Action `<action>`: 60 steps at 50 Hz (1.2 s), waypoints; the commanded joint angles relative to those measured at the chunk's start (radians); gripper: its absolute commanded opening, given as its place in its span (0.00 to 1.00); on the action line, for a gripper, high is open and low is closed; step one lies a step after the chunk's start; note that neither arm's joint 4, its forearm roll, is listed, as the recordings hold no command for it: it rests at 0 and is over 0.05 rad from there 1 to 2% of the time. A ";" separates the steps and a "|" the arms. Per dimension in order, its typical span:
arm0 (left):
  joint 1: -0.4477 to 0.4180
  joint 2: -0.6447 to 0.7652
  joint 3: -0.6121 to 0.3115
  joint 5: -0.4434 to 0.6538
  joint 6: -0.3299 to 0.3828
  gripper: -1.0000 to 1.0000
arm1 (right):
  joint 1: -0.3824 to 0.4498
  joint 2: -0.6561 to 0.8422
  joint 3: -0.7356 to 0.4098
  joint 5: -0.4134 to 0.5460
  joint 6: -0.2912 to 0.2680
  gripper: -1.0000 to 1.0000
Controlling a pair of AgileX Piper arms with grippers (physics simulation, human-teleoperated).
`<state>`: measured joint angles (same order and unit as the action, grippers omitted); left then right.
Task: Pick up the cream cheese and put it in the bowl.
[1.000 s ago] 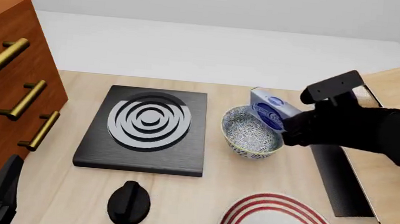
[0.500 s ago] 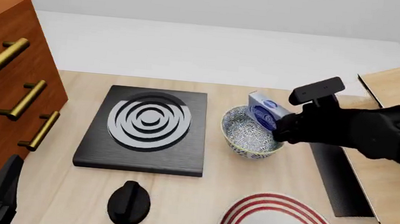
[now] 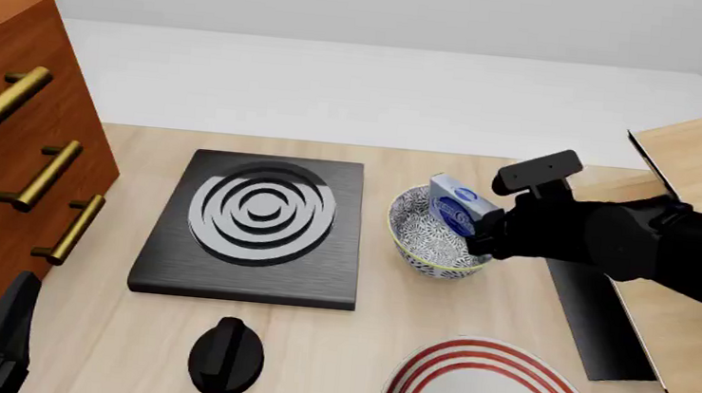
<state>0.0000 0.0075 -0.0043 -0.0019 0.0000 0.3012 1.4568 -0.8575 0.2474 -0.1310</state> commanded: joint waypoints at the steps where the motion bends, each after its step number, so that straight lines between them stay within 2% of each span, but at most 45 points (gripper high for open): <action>1: 0.000 0.000 0.000 0.000 0.000 1.00 | -0.003 0.026 0.005 -0.034 0.018 0.00; 36: 0.000 0.000 0.000 0.000 0.000 1.00 | 0.015 0.099 0.027 -0.108 0.038 0.00; 55: 0.000 0.000 0.000 0.000 0.000 1.00 | 0.015 0.106 0.023 -0.111 0.042 0.00; 56: 0.000 0.000 0.000 0.000 0.000 1.00 | 0.015 0.103 0.021 -0.106 0.046 1.00; 60: 0.000 0.000 0.000 0.000 0.000 1.00 | 0.018 0.092 0.017 -0.095 0.044 1.00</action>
<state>0.0000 0.0075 -0.0043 -0.0019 0.0000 0.3153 1.5537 -0.8356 0.1420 -0.0933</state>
